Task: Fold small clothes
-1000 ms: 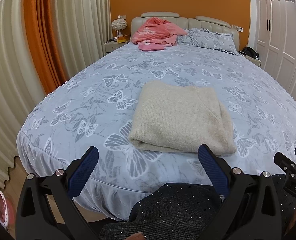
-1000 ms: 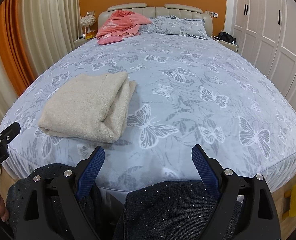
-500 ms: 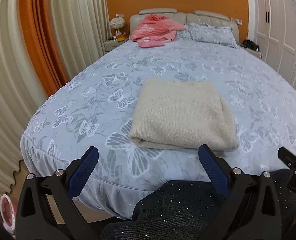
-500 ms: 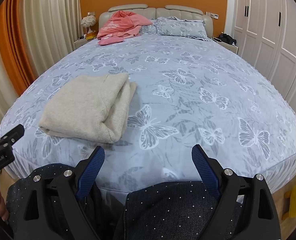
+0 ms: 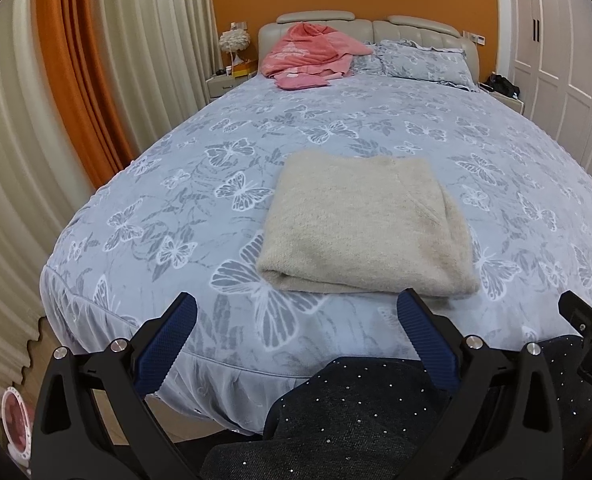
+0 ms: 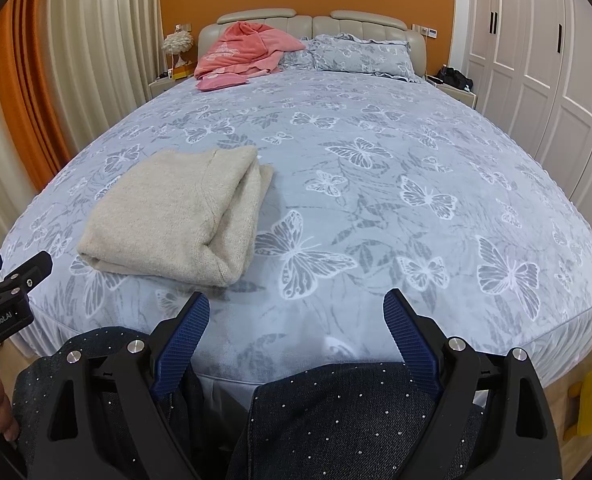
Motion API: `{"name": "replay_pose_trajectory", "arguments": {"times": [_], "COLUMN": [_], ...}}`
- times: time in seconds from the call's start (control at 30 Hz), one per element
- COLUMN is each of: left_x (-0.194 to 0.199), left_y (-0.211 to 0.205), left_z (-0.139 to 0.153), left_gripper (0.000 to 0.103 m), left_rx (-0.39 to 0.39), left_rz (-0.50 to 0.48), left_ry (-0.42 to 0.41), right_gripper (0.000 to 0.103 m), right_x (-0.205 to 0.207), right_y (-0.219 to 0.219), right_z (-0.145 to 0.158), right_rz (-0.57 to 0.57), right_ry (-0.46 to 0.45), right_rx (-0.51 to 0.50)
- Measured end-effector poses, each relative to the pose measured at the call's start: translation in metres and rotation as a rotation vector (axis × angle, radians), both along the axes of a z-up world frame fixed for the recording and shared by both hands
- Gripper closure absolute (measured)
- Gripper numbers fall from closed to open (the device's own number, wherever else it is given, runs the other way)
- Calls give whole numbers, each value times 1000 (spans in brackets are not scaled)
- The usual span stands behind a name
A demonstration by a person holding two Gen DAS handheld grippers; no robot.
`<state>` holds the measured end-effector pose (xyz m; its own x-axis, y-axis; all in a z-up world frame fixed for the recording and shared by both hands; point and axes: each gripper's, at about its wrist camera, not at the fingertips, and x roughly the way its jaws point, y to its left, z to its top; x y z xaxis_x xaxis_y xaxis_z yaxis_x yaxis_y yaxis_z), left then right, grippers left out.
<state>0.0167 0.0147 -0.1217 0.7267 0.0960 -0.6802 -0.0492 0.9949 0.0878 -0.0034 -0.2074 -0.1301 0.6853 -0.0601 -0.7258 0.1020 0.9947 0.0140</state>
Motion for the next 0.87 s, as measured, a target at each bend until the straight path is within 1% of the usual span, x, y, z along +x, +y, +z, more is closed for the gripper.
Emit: {"name": "replay_pose_trajectory", "arguments": {"times": [0.17, 0.3, 0.53, 0.73, 0.87], "left_x": [3, 2, 1, -2, -2], "left_y": [5, 7, 4, 2, 1], "left_z": [-2, -2, -1, 3, 2], "left_gripper": [5, 5, 5, 5, 5], "left_rx": [-19, -26, -25, -3, -4], "left_rz": [16, 14, 5, 24, 21], "left_ry": [16, 13, 3, -23, -16], "right_gripper": [17, 17, 17, 17, 17], "right_x": [0, 0, -1, -1, -1], "right_y": [0, 0, 1, 1, 1], "right_z": [-1, 0, -1, -1, -1], "right_rz": [-1, -2, -3, -2, -3], "right_ry": [0, 0, 0, 0, -1], "right_rx": [0, 0, 0, 0, 1]}}
